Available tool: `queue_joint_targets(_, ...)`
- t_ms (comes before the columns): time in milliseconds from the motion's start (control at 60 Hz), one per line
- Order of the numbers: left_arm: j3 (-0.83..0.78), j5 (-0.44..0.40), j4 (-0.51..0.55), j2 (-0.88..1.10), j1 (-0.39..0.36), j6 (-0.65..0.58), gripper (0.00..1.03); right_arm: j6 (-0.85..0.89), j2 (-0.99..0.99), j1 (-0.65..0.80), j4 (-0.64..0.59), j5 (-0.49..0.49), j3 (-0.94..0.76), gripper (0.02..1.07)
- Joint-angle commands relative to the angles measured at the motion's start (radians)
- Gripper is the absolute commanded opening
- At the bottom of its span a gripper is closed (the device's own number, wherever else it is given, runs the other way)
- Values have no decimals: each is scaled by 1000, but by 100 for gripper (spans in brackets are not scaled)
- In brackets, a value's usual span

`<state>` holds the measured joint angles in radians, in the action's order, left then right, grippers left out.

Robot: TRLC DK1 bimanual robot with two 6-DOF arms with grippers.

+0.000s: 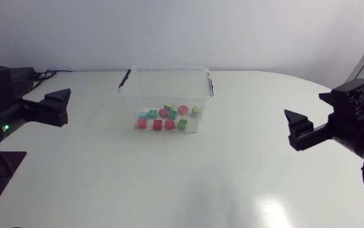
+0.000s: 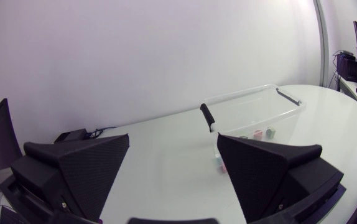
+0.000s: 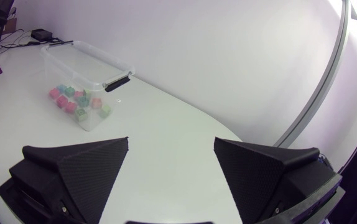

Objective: Place the duplo bricks in the container

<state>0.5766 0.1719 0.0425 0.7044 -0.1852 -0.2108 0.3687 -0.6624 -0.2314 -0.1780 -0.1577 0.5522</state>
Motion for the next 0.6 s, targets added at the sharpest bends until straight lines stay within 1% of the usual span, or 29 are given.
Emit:
queue_joint_targets(0, -69, 15, -4, -82, 6, -29, 99, 29, 46, 18, 23, -2, -48, 102)
queue_joint_targets(200, -159, 40, 29, -246, 9, -62, 99, 49, 167, 44, 50, -7, -112, 102)
queue_joint_targets(583, -335, -50, -1, -439, 83, 53, 99, -128, 376, 123, 104, 63, -298, 102)
